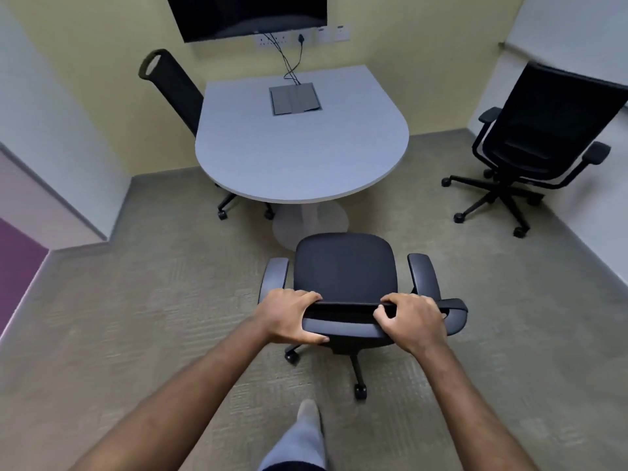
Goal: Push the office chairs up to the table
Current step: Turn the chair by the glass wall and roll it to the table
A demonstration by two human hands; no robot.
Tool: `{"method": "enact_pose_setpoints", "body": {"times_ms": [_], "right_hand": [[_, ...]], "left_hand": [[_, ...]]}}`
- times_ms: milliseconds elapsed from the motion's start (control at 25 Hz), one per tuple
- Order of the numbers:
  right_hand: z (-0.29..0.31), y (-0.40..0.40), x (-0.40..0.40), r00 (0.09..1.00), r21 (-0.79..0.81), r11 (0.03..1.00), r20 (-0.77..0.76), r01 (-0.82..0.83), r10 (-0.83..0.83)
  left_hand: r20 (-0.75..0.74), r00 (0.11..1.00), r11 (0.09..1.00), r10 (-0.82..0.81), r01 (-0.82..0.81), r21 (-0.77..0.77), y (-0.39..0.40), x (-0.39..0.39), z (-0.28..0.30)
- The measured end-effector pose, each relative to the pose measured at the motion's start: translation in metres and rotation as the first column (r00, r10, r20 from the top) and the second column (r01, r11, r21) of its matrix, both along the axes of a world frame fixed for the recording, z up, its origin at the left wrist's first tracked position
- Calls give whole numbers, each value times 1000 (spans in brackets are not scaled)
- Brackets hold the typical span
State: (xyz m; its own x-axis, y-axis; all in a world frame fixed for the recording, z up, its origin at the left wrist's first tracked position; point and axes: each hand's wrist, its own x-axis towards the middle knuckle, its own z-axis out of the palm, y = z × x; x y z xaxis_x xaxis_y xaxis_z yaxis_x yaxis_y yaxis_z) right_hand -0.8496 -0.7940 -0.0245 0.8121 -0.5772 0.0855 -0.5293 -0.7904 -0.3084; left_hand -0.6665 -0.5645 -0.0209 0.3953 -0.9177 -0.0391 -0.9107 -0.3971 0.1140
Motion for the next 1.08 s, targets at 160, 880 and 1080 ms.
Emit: {"method": "enact_pose_setpoints", "body": {"times_ms": [160,880,1080], "right_hand": [[2,-14,18,999,15,999,-5,-41,42],[0,-48,137,993,45,992,7,-117,116],[0,-51,162,992,48,992,-35,-116,118]], "left_hand": [[-8,999,999,43,-43,8,-6,10,3],[-3,996,996,93,-93,-14,-25,115,2],[-9,996,996,94,-94,-6,-27,141,2]]}}
